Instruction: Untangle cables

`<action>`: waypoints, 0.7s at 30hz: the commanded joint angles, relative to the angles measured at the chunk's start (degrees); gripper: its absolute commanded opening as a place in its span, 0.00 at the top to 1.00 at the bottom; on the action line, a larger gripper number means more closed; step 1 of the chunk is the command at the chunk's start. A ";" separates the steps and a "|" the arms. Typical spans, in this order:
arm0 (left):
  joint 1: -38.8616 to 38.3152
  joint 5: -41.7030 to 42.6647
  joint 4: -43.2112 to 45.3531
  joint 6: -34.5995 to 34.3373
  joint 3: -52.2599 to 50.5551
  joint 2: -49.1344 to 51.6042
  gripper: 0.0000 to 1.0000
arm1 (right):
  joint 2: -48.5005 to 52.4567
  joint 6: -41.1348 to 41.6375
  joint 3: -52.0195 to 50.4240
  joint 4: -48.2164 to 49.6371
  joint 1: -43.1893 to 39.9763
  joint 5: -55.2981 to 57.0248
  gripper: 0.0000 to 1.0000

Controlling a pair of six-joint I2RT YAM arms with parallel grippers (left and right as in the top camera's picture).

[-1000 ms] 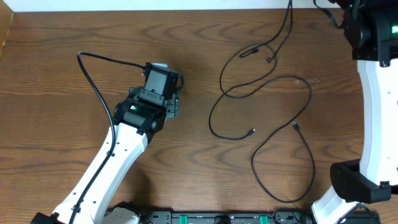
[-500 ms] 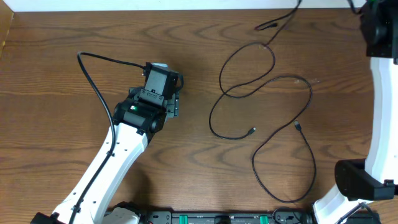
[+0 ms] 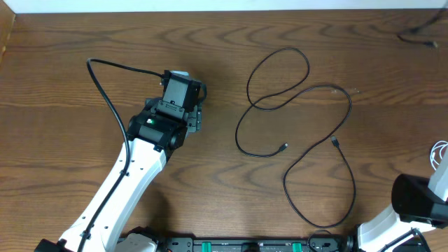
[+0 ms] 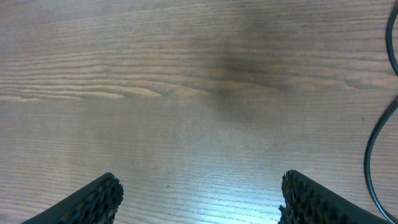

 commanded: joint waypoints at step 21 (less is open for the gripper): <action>0.26 -0.17 -0.24 0.79 -0.35 0.33 0.17 | 13.38 6.32 1.05 -22.53 -18.34 9.33 0.99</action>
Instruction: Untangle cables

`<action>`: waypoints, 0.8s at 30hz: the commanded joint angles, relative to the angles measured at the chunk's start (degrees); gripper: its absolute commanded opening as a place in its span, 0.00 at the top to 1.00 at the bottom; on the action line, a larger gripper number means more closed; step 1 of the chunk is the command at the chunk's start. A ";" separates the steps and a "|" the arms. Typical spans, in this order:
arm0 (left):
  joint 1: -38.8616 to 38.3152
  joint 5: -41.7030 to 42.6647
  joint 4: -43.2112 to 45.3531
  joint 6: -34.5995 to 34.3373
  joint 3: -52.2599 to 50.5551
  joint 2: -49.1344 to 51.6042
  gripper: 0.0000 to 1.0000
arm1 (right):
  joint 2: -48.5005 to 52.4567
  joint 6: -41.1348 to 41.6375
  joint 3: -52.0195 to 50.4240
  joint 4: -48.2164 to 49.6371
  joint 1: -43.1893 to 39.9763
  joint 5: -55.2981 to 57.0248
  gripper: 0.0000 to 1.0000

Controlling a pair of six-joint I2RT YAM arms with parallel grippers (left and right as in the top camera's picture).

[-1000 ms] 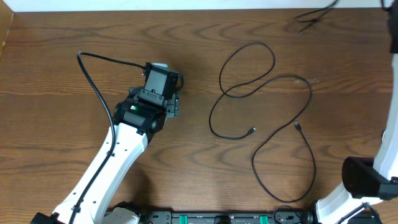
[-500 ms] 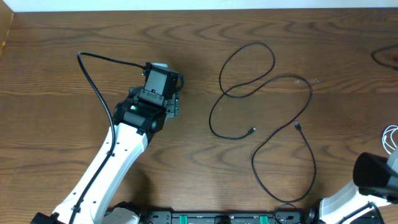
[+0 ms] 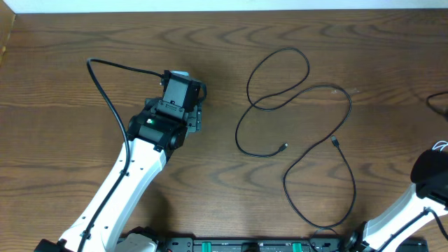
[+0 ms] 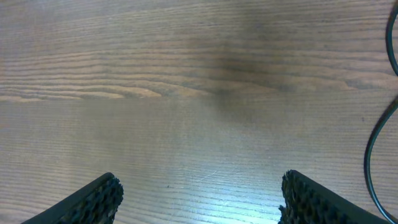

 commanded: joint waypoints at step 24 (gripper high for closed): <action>0.26 -0.17 -0.22 0.79 -0.35 0.33 0.17 | 9.44 12.79 0.83 -12.11 -4.96 0.96 0.01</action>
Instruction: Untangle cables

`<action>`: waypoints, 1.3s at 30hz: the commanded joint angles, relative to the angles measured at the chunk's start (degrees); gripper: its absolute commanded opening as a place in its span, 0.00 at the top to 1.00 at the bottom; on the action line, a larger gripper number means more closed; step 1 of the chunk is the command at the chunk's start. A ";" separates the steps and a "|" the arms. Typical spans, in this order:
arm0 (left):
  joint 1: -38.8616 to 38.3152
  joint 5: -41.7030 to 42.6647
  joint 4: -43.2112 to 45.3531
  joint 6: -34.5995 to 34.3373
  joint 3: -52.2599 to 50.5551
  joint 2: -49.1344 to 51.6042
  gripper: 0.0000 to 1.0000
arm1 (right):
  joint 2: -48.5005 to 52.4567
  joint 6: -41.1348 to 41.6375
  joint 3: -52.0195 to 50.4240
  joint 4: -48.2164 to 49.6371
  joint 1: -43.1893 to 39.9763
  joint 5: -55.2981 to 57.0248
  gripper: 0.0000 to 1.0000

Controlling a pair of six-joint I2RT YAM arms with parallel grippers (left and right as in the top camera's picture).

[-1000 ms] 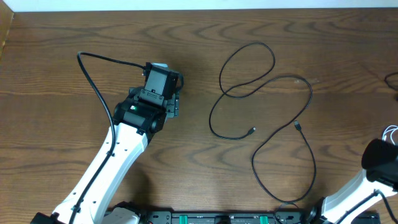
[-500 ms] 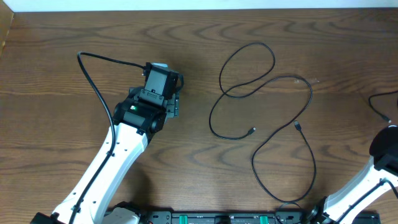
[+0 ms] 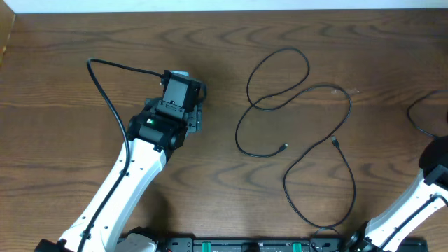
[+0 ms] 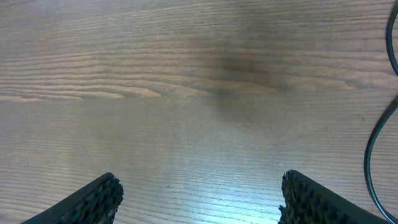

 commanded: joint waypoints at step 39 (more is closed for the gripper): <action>0.26 -0.17 -0.22 0.81 -0.35 0.33 0.17 | 0.33 -10.40 -11.21 0.68 23.54 -29.64 0.01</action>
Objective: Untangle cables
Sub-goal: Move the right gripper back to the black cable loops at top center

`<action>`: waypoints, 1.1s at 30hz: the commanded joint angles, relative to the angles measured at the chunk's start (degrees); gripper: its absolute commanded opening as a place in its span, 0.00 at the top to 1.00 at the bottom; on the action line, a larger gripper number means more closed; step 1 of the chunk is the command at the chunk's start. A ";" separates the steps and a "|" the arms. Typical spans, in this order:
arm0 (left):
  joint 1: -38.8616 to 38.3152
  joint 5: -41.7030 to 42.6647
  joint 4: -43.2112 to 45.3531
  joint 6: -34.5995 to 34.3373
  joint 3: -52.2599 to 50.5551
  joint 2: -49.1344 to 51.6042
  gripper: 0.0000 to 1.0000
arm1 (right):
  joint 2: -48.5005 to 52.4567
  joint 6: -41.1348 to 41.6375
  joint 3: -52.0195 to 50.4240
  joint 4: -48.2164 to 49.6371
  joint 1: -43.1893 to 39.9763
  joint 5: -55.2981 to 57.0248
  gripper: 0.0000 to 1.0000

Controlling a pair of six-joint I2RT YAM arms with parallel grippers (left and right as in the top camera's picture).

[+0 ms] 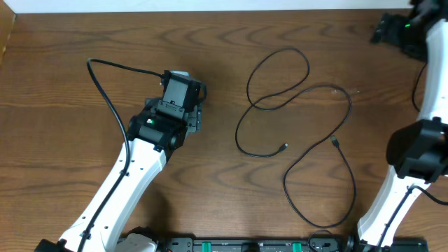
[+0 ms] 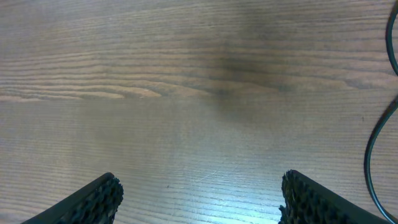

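Note:
A thin black cable [image 1: 301, 94] lies in loose crossing loops on the wooden table [image 1: 70, 42], right of centre, with its two plug ends [image 1: 283, 147] [image 1: 334, 141] close together. One bend of the cable [image 2: 372, 155] shows at the right edge of the left wrist view. My left gripper [image 1: 180, 78] [image 2: 200, 205] is open over bare wood, left of the cable and apart from it. My right gripper [image 1: 388, 29] is up at the far right corner, dark and blurred. A thin dark strand [image 1: 418, 87] runs beside the right arm; I cannot tell whether it is held.
The left arm's own black lead [image 1: 105, 91] arcs over the table at the left. The right arm [image 1: 418, 150] stands tall along the right edge. The table's far edge [image 1: 210, 10] meets a white wall.
My right arm was low at the right edge and now reaches up to the far right corner. The cable loop seen at the right edge is gone from there. Left gripper and central cable are unchanged.
At first my right arm was low at the near right corner and a dark cable lay at the far right corner. Then that cable was gone from there and a loop showed at the right edge. Now the right gripper is at the far right corner. The left gripper stayed open throughout.

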 commanded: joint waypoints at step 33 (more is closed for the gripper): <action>0.26 -0.17 -0.22 0.81 -0.35 0.33 0.17 | 0.33 33.99 -31.04 20.90 34.56 4.52 0.08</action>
